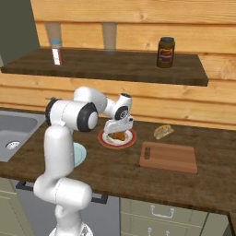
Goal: From the different types of pastries on the counter, select a croissant and place it on the cutting board. Then retrieve a jar of jam from the cabinet and place it alongside the croissant on the cutting board.
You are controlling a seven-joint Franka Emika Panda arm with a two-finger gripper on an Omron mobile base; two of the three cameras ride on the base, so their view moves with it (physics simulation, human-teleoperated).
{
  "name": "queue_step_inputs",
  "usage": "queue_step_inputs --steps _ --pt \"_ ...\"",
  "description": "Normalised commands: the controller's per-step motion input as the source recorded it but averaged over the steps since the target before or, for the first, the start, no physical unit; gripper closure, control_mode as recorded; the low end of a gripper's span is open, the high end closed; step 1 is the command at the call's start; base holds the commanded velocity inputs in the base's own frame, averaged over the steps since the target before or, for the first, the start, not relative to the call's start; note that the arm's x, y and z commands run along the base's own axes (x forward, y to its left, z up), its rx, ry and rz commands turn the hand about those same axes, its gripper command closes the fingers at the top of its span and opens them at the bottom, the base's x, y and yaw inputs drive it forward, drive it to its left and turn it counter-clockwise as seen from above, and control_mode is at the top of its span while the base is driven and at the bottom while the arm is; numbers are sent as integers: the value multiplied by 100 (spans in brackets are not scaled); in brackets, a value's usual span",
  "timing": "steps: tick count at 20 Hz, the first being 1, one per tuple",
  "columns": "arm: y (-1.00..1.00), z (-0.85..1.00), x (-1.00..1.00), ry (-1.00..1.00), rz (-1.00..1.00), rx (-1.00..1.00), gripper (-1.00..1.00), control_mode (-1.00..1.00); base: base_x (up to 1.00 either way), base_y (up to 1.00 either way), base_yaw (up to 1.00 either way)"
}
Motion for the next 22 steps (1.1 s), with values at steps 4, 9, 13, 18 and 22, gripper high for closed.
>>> queue_step_inputs --steps 4,9,13,18,22 --pt "18 -29 -32 8 0 0 100 -100 0 0 0" --pt "-38 87 -16 -5 0 0 100 -100 0 0 0" --pt "-5 18 -8 -3 -1 0 100 -100 0 0 0" --pt "-46 1 -25 -4 -9 -1 100 -100 0 0 0" --pt "-78 0 -47 -3 -19 -2 100 -100 0 0 0"
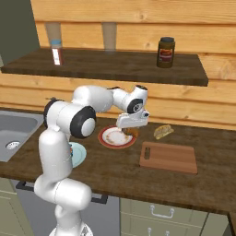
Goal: From the different types of pastries on the counter, select a croissant and place it on the cutting board. Then retrieve a jar of jam from the cabinet and place it alongside the croissant on the cutting board.
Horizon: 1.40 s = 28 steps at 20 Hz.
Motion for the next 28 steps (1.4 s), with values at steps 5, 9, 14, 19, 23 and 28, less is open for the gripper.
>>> queue_step_inputs --steps 5,9,14,19,23,28 --pt "-88 11 -53 0 -20 0 100 -100 0 0 0" --pt "-76 22 -41 0 -20 0 100 -100 0 0 0" --pt "-31 2 -39 -8 -14 0 100 -100 0 0 0" --pt "-78 9 -2 -13 -22 -3 100 -100 0 0 0" --pt "-32 1 -2 -8 -17 -1 100 -100 0 0 0" --pt "0 -23 0 0 0 0 100 -100 0 0 0"
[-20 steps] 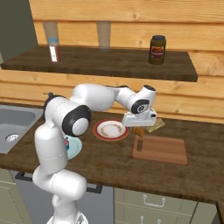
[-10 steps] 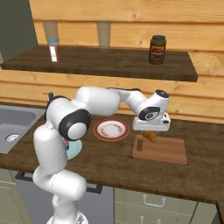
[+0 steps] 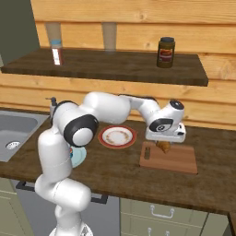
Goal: From the different types of pastries on the counter, select a croissant and place it on the cutting board. Then retrieve a jar of jam from the cabinet and place it alongside the croissant on the cutting board.
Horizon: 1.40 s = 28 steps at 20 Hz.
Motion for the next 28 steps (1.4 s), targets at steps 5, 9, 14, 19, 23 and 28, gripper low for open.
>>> queue_step_inputs --steps 5,9,14,19,23,28 --pt "0 -50 0 0 0 0 100 -100 0 0 0" --pt "0 -21 0 0 0 0 100 -100 0 0 0" --pt "0 -13 7 0 0 0 100 -100 0 0 0" --pt "0 -35 15 0 0 -1 100 -100 0 0 0" --pt "-27 -5 1 0 0 0 -100 -100 0 0 0" --pt "-41 0 0 0 0 0 -100 -100 0 0 0"
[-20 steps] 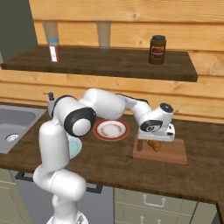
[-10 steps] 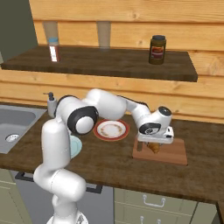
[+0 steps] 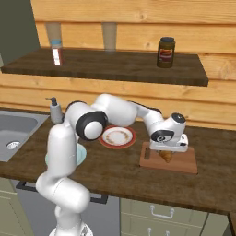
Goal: From the different types of pastries on the counter, select a croissant and place it on the cutting board. Then retrieve a jar of jam from the cabinet and place it alongside the croissant on the cutting board.
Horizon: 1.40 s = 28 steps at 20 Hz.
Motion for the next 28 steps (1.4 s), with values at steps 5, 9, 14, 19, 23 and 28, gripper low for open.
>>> queue_step_inputs --steps 5,9,14,19,23,28 --pt "-3 -1 -7 0 0 0 -100 -100 0 0 0" --pt "0 26 0 2 0 0 -100 -100 0 0 0" --pt "0 64 -3 1 0 -1 -100 -100 0 0 0" --pt "0 0 0 -1 0 0 -100 -100 0 0 0" --pt "0 7 -44 1 0 0 -100 -100 0 0 0" --pt "0 31 -75 4 0 0 -100 -100 0 0 0"
